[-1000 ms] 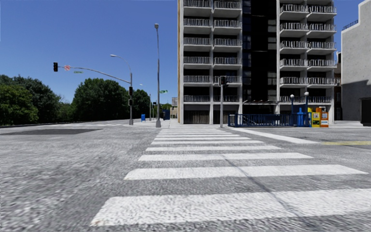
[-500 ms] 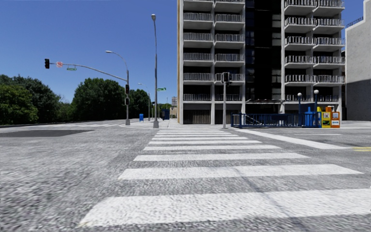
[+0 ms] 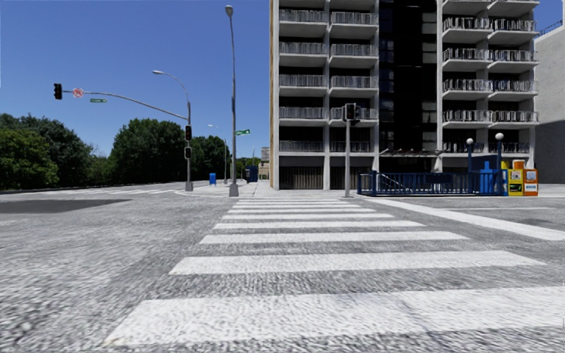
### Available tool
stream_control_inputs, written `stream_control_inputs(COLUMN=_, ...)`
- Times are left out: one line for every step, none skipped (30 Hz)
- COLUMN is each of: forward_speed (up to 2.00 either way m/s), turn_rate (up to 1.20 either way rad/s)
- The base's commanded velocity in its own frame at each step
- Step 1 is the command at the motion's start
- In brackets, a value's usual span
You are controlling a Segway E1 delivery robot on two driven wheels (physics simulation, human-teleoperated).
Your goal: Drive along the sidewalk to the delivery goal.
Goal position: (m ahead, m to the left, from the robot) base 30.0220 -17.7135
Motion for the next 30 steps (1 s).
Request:
stream_control_inputs(forward_speed=2.00, turn_rate=0.00)
stream_control_inputs(forward_speed=2.00, turn_rate=0.00)
stream_control_inputs(forward_speed=2.00, turn_rate=0.00)
stream_control_inputs(forward_speed=2.00, turn_rate=0.00)
stream_control_inputs(forward_speed=2.00, turn_rate=0.00)
stream_control_inputs(forward_speed=2.00, turn_rate=0.00)
stream_control_inputs(forward_speed=2.00, turn_rate=0.00)
stream_control_inputs(forward_speed=2.00, turn_rate=0.00)
stream_control_inputs(forward_speed=2.00, turn_rate=0.00)
stream_control_inputs(forward_speed=2.00, turn_rate=0.00)
stream_control_inputs(forward_speed=2.00, turn_rate=0.00)
stream_control_inputs(forward_speed=2.00, turn_rate=0.00)
stream_control_inputs(forward_speed=2.00, turn_rate=0.00)
stream_control_inputs(forward_speed=2.00, turn_rate=0.00)
stream_control_inputs(forward_speed=2.00, turn_rate=0.00)
stream_control_inputs(forward_speed=2.00, turn_rate=0.00)
stream_control_inputs(forward_speed=2.00, turn_rate=0.00)
stream_control_inputs(forward_speed=2.00, turn_rate=0.00)
stream_control_inputs(forward_speed=2.00, turn_rate=0.00)
stream_control_inputs(forward_speed=2.00, turn_rate=0.00)
stream_control_inputs(forward_speed=2.00, turn_rate=0.00)
stream_control_inputs(forward_speed=2.00, turn_rate=0.00)
stream_control_inputs(forward_speed=2.00, turn_rate=0.00)
stream_control_inputs(forward_speed=2.00, turn_rate=0.00)
stream_control_inputs(forward_speed=2.00, turn_rate=0.00)
stream_control_inputs(forward_speed=2.00, turn_rate=0.00)
stream_control_inputs(forward_speed=2.00, turn_rate=0.00)
stream_control_inputs(forward_speed=2.00, turn_rate=0.00)
stream_control_inputs(forward_speed=2.00, turn_rate=0.00)
stream_control_inputs(forward_speed=2.00, turn_rate=0.00)
